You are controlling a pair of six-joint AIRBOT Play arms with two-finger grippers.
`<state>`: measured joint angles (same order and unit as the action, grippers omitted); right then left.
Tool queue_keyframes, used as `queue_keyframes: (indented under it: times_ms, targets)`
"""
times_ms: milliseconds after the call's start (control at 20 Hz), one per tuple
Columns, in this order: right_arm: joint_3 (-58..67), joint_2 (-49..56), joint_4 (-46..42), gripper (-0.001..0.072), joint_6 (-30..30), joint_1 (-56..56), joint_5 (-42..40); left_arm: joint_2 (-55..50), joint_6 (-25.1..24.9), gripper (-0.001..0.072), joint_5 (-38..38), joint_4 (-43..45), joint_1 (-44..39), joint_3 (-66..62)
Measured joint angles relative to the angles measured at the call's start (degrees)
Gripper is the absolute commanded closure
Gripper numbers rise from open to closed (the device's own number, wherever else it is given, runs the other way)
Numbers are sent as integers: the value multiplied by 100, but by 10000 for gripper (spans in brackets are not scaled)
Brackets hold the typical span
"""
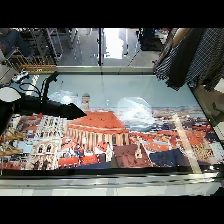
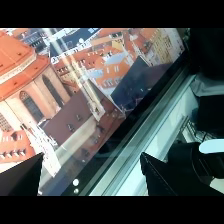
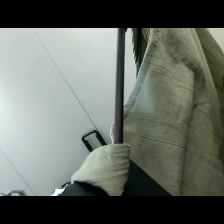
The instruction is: Fold the clothes and pants, and hang the long-sleeved shirts on hangers.
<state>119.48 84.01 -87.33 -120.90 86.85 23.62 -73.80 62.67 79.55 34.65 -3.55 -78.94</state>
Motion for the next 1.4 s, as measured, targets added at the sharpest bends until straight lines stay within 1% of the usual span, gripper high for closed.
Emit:
queue_keyframes:
  times_ms: [100, 150, 200, 250, 300, 350, 500, 800, 900, 1000, 1050, 1200, 1400]
  targets:
    - [0, 9, -50, 691, 13, 0, 72, 0, 7, 59, 2, 0, 0, 0]
    - [-2, 7, -52, 625, 90, 0, 125, 0, 17, 59, 2, 0, 0, 0]
    - [-2, -2, -44, 518, 162, 0, 188, 0, 17, 58, 2, 0, 0, 0]
    - [-20, -4, -26, 463, 264, -4, 409, 0, 17, 58, 7, 0, 0, 0]
    - [-24, 0, -26, 402, 426, -9, 442, 0, 17, 59, 9, 0, 0, 0]
    - [-11, -57, -31, 307, 566, -11, 420, 0, 17, 59, 11, 2, 0, 0]
    - [-48, -195, -72, 208, 859, -9, 560, 0, 15, 59, 9, 2, 0, 0]
    - [-127, -778, -92, 186, 1204, -15, 619, 0, -2, 59, 7, 2, 0, 0]
    - [-142, -994, -94, 183, 1519, -35, 702, 0, -2, 59, 2, 4, 0, 0]
    - [-140, -1235, -96, 124, 1875, -98, 717, 0, -2, 59, 0, 4, 0, 0]
    - [-140, -1340, -96, 124, 2059, -157, 785, 0, -4, 59, 0, 4, 0, 0]
    - [-142, -1580, -96, 126, 2520, -485, 1104, 0, -4, 59, 0, 4, 0, 0]
    - [-144, -1770, -59, 130, 3073, -1423, 2002, 0, -4, 59, 0, 2, 0, 0]
